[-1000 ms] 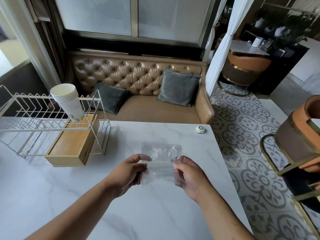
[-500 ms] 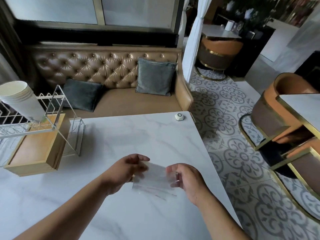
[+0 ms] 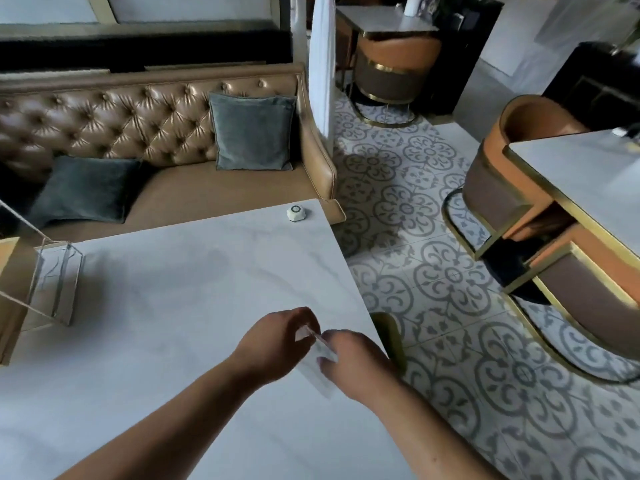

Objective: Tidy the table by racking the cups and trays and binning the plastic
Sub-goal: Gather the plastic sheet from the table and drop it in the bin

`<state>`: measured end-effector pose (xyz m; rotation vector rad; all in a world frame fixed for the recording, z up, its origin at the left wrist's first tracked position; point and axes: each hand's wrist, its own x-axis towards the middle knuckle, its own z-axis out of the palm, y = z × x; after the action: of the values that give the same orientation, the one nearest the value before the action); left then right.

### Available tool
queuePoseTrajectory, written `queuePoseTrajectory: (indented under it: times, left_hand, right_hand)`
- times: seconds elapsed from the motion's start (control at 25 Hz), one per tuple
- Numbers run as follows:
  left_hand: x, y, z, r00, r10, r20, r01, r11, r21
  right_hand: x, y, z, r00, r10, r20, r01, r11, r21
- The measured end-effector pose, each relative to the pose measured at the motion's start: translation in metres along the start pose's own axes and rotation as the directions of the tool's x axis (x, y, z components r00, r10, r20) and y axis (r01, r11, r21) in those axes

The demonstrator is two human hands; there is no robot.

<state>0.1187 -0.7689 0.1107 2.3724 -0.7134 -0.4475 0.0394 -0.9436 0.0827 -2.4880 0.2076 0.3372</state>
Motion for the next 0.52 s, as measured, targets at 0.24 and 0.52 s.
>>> queuePoseTrajectory:
  times: [0.24,0.52]
  left_hand:
    - [0.035,-0.001,0.093,0.971,-0.187,0.147,0.21,0.964,-0.165]
    - [0.055,-0.04,0.182,0.934,-0.26,0.245,0.184,0.938,0.294]
  right_hand:
    - [-0.024,0.102,-0.008,0.895,0.318,-0.312,-0.315,0.947,0.064]
    - [-0.046,0.177,-0.012,0.776,0.405,-0.484,-0.361,0.914,0.186]
